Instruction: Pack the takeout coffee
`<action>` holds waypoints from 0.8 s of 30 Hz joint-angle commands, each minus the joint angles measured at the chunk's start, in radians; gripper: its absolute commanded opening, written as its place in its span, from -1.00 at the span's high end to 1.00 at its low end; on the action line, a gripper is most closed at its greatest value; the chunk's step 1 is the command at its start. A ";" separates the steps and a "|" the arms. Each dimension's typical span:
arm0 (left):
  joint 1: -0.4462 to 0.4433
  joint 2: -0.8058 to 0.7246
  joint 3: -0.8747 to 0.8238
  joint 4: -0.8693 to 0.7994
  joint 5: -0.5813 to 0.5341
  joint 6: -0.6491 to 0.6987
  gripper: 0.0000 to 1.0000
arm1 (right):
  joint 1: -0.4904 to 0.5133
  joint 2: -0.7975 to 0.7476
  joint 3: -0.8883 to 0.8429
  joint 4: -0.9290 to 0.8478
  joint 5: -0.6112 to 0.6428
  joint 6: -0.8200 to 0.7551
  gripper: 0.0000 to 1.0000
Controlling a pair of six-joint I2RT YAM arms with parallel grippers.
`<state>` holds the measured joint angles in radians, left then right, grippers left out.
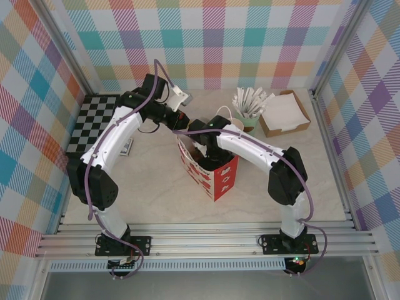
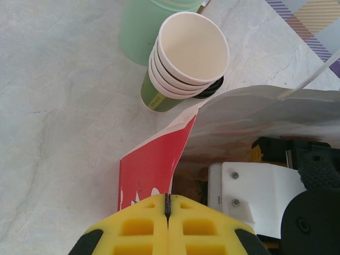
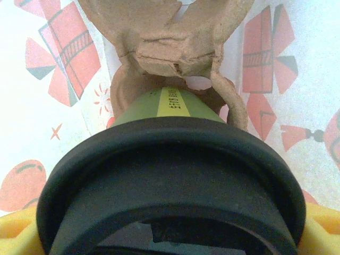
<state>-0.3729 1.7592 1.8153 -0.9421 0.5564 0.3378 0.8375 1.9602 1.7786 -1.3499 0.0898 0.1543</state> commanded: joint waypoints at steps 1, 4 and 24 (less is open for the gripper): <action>-0.009 0.005 0.024 -0.029 -0.011 -0.001 1.00 | -0.005 -0.015 -0.032 0.016 0.010 -0.052 -0.16; -0.009 0.011 0.021 -0.030 -0.011 0.001 1.00 | -0.006 -0.013 -0.032 0.021 -0.001 -0.062 -0.17; -0.009 0.025 0.019 -0.013 -0.003 -0.023 1.00 | -0.006 -0.016 -0.083 0.113 0.010 -0.038 -0.16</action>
<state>-0.3729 1.7664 1.8168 -0.9398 0.5491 0.3302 0.8375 1.9453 1.7287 -1.2896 0.0772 0.1146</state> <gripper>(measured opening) 0.059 0.822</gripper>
